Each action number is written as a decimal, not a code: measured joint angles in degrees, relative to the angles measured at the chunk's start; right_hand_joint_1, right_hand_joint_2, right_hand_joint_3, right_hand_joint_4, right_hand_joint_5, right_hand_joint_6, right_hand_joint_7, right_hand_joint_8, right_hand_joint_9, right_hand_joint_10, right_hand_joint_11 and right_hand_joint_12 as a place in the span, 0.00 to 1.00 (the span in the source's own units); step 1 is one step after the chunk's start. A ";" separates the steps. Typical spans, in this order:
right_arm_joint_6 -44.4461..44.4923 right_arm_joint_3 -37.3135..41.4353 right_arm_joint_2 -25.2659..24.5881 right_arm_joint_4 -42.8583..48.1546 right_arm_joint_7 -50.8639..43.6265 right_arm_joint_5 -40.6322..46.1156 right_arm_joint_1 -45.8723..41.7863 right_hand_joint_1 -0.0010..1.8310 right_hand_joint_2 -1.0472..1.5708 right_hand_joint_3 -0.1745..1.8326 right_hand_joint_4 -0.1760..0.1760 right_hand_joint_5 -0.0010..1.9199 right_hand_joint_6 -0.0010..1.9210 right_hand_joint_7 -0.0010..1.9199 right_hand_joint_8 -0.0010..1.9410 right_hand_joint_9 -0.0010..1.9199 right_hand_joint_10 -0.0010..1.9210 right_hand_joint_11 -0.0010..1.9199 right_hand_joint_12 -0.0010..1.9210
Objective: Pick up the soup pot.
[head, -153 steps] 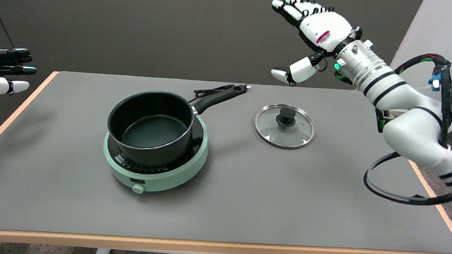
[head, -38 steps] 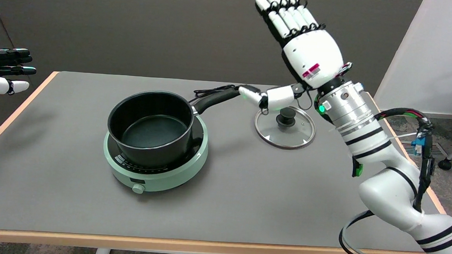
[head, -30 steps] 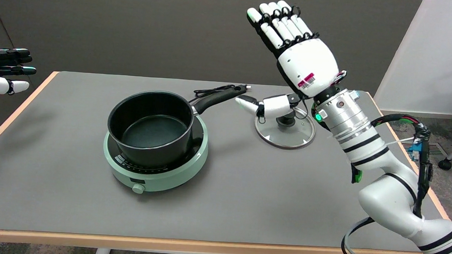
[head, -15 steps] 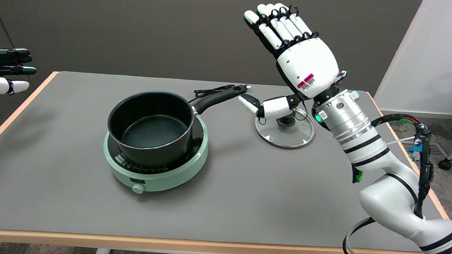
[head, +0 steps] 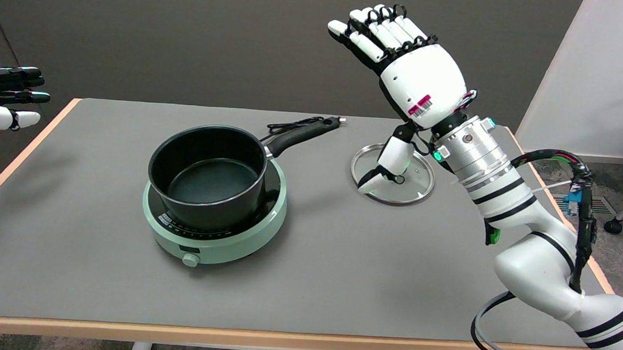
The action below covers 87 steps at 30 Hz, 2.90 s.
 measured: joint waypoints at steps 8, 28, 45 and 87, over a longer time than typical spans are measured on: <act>-0.46 -0.05 0.25 -0.16 -0.03 -0.09 0.97 0.52 0.19 0.40 0.89 0.10 0.10 0.10 0.10 0.10 0.10 0.10 0.10; -9.64 -9.28 -0.48 -3.74 -0.08 -1.77 9.72 0.59 0.16 0.44 1.00 0.03 0.03 0.03 0.03 0.03 0.03 0.03 0.03; -18.18 -14.81 -10.00 -7.93 -0.10 -13.29 13.81 0.60 0.15 0.47 1.00 0.02 0.02 0.02 0.02 0.02 0.02 0.02 0.02; -23.16 -17.56 -13.85 -19.78 0.31 -23.64 21.94 0.60 0.06 0.78 1.00 0.05 0.05 0.05 0.05 0.05 0.05 0.05 0.05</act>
